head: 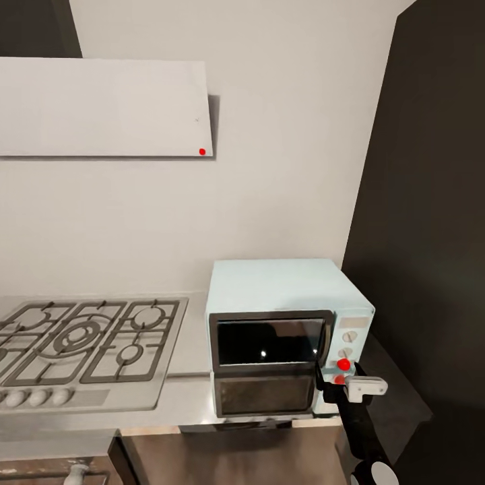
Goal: In the kitchen, take the popcorn bag from the countertop, put it into the microwave, and heat it until the popcorn is cooked so the cooked popcorn ends up inside the bag.
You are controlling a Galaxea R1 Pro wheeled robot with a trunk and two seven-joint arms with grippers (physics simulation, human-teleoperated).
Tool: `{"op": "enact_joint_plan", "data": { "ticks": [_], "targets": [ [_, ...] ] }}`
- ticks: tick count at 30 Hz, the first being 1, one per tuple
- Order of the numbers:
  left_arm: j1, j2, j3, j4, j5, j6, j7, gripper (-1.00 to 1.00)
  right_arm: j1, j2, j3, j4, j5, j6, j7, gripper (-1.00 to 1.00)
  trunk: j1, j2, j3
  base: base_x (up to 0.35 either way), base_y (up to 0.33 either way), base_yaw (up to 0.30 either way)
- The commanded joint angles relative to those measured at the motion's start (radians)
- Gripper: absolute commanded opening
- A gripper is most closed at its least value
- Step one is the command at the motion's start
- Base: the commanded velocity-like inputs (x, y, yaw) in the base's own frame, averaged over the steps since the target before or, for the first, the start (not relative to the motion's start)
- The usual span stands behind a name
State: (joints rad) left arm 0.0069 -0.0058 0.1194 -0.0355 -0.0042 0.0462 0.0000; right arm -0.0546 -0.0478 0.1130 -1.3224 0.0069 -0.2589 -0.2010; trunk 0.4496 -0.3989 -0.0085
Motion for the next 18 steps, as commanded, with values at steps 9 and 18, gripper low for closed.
{"op": "enact_joint_plan", "data": {
  "ticks": [9,18],
  "targets": [
    [0.001,0.0,0.006,-0.003,0.0,0.006,0.0,1.0,-0.001,-0.001,0.004,0.0,0.001,-0.002,-0.008,1.0,0.0,-0.001,-0.001,0.069,-0.001,0.0],
    [0.001,0.0,0.007,-0.003,0.0,0.004,0.0,1.0,-0.001,-0.001,0.004,0.0,0.001,-0.002,-0.008,1.0,0.0,-0.001,-0.001,0.033,0.0,0.0]
  ]
}}
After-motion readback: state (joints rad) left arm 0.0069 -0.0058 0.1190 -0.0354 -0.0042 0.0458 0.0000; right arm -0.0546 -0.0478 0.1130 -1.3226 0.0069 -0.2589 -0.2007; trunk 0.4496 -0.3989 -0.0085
